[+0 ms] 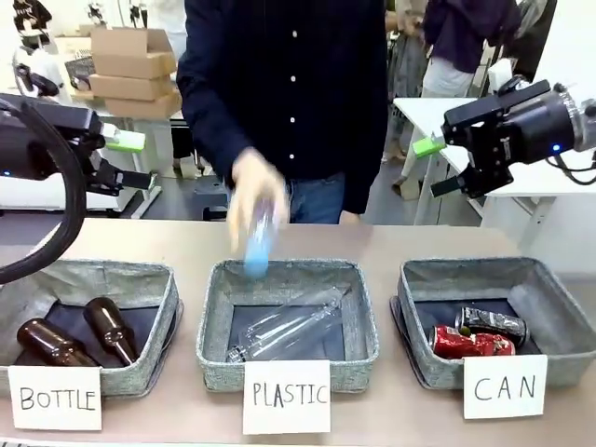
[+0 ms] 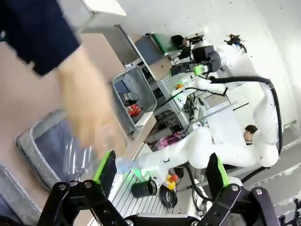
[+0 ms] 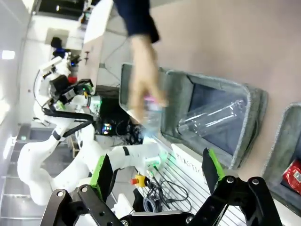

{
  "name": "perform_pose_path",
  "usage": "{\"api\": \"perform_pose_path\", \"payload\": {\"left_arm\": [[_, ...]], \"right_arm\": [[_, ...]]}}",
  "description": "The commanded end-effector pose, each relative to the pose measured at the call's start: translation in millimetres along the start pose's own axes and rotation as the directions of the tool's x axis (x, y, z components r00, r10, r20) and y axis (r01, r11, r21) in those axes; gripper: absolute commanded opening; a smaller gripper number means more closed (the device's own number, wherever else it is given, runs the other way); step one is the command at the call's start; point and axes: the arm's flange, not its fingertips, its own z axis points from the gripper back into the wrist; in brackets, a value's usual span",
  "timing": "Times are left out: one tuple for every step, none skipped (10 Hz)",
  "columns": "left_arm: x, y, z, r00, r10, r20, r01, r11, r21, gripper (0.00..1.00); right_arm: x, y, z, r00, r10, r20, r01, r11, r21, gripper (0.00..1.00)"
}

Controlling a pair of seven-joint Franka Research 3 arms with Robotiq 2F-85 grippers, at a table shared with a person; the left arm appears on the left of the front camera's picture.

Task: Sort the can waste into the basket.
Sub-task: Pick up the can waste from the table and place it in the right Fabric basket.

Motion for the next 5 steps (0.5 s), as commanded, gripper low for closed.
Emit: {"api": "perform_pose_path", "payload": {"left_arm": [[4.8, -4.1, 5.3, 1.000, 0.012, -0.020, -0.012, 1.000, 0.007, 1.00], [4.8, -4.1, 5.3, 1.000, 0.012, -0.020, -0.012, 1.000, 0.007, 1.00], [4.8, -4.1, 5.3, 1.000, 0.012, -0.020, -0.012, 1.000, 0.007, 1.00], [4.8, -4.1, 5.3, 1.000, 0.012, -0.020, -0.012, 1.000, 0.007, 1.00], [4.8, -4.1, 5.3, 1.000, 0.012, -0.020, -0.012, 1.000, 0.007, 1.00]], "right_arm": [[3.0, 6.7, -7.0, 1.000, 0.008, 0.019, -0.008, 1.000, 0.013, 1.00], [3.0, 6.7, -7.0, 1.000, 0.008, 0.019, -0.008, 1.000, 0.013, 1.00], [3.0, 6.7, -7.0, 1.000, 0.008, 0.019, -0.008, 1.000, 0.013, 1.00], [3.0, 6.7, -7.0, 1.000, 0.008, 0.019, -0.008, 1.000, 0.013, 1.00], [3.0, 6.7, -7.0, 1.000, 0.008, 0.019, -0.008, 1.000, 0.013, 1.00]]}}
